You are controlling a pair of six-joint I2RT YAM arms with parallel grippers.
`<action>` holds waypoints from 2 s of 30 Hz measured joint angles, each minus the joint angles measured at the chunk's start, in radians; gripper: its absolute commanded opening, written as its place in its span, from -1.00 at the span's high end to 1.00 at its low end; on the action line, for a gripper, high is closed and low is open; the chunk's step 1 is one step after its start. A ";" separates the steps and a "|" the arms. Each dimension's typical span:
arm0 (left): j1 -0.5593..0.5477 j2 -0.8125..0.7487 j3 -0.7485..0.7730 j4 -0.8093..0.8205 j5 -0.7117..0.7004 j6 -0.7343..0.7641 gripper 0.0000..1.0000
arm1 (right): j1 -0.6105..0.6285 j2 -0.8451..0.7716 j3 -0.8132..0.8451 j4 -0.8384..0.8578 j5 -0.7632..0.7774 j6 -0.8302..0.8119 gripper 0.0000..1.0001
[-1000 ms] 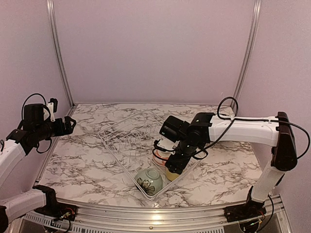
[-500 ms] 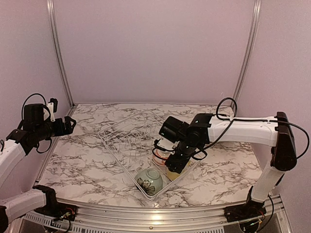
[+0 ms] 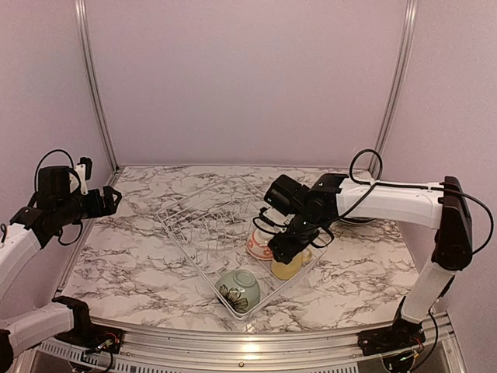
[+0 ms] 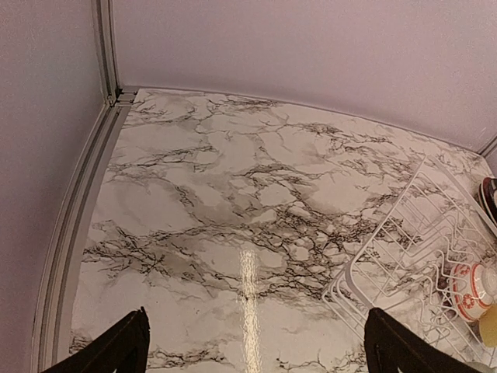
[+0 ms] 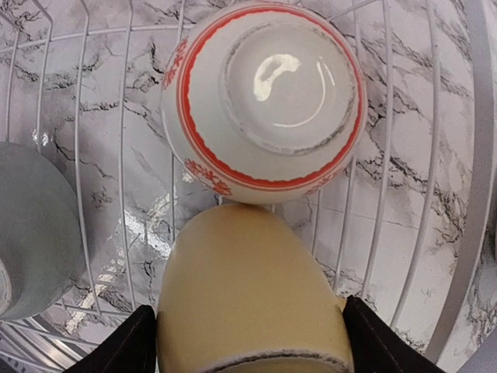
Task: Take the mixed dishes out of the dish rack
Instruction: Grab the cup from the dish rack.
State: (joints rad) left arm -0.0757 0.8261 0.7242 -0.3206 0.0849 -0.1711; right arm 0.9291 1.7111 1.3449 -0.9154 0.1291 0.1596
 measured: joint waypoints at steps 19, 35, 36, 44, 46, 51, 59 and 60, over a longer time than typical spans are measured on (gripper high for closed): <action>0.000 0.000 0.000 0.000 0.000 0.000 -0.98 | -0.003 0.019 -0.003 0.003 -0.048 -0.023 -0.97; 0.000 0.009 0.000 -0.001 0.000 0.000 -0.98 | 0.012 0.032 -0.036 0.024 -0.043 -0.126 -0.55; 0.000 0.011 0.000 0.000 0.000 0.000 -0.98 | 0.012 0.034 -0.037 0.027 -0.043 -0.129 -0.51; 0.000 0.013 0.000 -0.001 0.000 0.000 -0.98 | 0.012 0.034 -0.038 0.032 -0.060 -0.143 -0.06; 0.000 0.013 0.000 -0.001 0.000 0.000 -0.98 | 0.012 0.034 -0.037 0.032 -0.063 -0.146 0.01; 0.000 0.018 0.000 -0.001 0.000 0.000 -0.98 | 0.012 0.034 -0.033 0.032 -0.077 -0.152 0.23; 0.000 0.018 0.000 -0.001 0.000 0.000 -0.98 | 0.012 0.021 -0.028 0.026 -0.116 -0.154 0.56; 0.000 0.018 0.000 -0.001 0.000 0.000 -0.98 | 0.012 0.016 -0.025 0.024 -0.125 -0.154 0.58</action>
State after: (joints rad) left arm -0.0757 0.8440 0.7242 -0.3218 0.0845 -0.1707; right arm 0.9413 1.7267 1.3197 -0.8909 0.0040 0.0059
